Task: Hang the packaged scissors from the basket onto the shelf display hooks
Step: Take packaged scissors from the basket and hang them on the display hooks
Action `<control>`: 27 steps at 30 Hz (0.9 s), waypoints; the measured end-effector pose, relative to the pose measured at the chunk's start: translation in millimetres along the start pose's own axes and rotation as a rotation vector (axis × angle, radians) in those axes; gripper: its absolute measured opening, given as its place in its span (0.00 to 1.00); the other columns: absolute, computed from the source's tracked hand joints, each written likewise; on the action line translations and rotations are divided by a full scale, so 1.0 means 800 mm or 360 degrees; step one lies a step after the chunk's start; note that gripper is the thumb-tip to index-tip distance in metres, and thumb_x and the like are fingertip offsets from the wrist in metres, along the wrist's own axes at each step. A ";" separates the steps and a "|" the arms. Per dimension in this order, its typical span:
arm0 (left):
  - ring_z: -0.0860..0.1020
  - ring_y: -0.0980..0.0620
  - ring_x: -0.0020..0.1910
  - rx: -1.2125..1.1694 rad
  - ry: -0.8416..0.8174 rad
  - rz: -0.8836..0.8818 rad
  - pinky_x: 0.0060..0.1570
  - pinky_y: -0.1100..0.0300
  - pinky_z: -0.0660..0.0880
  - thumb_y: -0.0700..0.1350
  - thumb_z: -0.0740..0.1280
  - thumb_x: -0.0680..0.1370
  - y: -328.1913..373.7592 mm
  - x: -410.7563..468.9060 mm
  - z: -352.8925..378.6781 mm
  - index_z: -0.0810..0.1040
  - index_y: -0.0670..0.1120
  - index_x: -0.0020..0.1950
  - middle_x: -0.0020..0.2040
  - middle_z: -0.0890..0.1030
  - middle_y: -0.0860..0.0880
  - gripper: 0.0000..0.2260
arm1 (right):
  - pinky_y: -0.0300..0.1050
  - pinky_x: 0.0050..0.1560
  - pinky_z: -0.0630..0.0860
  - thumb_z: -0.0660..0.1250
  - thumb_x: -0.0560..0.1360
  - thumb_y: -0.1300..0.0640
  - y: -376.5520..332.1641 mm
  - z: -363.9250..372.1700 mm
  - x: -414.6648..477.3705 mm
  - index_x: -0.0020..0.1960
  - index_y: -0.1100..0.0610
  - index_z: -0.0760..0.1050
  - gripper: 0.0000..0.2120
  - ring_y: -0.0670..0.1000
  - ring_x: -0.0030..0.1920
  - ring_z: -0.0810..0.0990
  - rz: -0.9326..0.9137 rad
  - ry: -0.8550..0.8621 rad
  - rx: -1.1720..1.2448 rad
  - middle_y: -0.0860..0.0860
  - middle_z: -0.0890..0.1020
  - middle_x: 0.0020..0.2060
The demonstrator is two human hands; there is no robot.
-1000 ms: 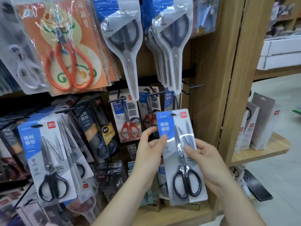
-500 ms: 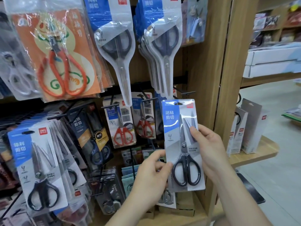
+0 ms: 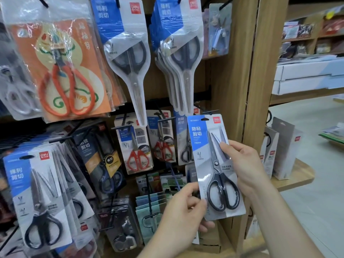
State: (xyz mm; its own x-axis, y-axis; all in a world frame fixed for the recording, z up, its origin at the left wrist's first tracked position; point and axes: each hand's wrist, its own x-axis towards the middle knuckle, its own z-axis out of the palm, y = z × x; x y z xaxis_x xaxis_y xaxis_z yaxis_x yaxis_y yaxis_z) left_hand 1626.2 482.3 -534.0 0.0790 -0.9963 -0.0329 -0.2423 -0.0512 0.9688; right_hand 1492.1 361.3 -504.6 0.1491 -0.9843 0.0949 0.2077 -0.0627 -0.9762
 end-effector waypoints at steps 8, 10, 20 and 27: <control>0.85 0.46 0.36 -0.0271 0.0114 -0.0006 0.34 0.61 0.80 0.38 0.61 0.83 0.003 0.007 0.016 0.76 0.54 0.58 0.39 0.87 0.46 0.12 | 0.55 0.36 0.70 0.66 0.69 0.51 -0.020 0.005 0.020 0.36 0.60 0.74 0.12 0.56 0.35 0.73 -0.0104 -0.0026 -0.0466 0.62 0.75 0.33; 0.85 0.45 0.37 -0.0288 0.0154 -0.0037 0.35 0.59 0.81 0.38 0.61 0.83 0.002 0.012 0.015 0.77 0.54 0.58 0.40 0.87 0.45 0.12 | 0.59 0.47 0.81 0.67 0.76 0.52 -0.013 0.003 0.016 0.52 0.50 0.77 0.06 0.56 0.42 0.83 -0.0079 -0.0045 -0.0423 0.53 0.84 0.43; 0.85 0.49 0.34 -0.0161 0.0322 -0.0063 0.40 0.58 0.83 0.39 0.61 0.83 0.006 0.047 -0.009 0.76 0.51 0.64 0.36 0.86 0.49 0.12 | 0.46 0.29 0.80 0.68 0.78 0.59 0.029 -0.021 -0.034 0.61 0.43 0.78 0.15 0.54 0.46 0.86 0.0150 -0.0470 -0.0209 0.52 0.86 0.50; 0.85 0.55 0.44 -0.0134 0.0370 -0.0176 0.41 0.62 0.81 0.36 0.63 0.81 -0.008 0.054 -0.036 0.73 0.56 0.63 0.48 0.85 0.53 0.17 | 0.46 0.36 0.81 0.65 0.80 0.63 0.061 0.016 0.029 0.58 0.48 0.79 0.13 0.51 0.43 0.85 0.0172 -0.0088 -0.0178 0.54 0.83 0.48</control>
State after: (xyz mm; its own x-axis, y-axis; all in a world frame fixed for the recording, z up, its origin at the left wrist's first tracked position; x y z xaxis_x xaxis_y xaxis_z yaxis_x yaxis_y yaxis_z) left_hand 1659.3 441.7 -534.2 0.3229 -0.9420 -0.0918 -0.1392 -0.1432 0.9799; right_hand 1518.3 337.6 -547.8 0.2183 -0.9759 -0.0042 0.0788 0.0219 -0.9966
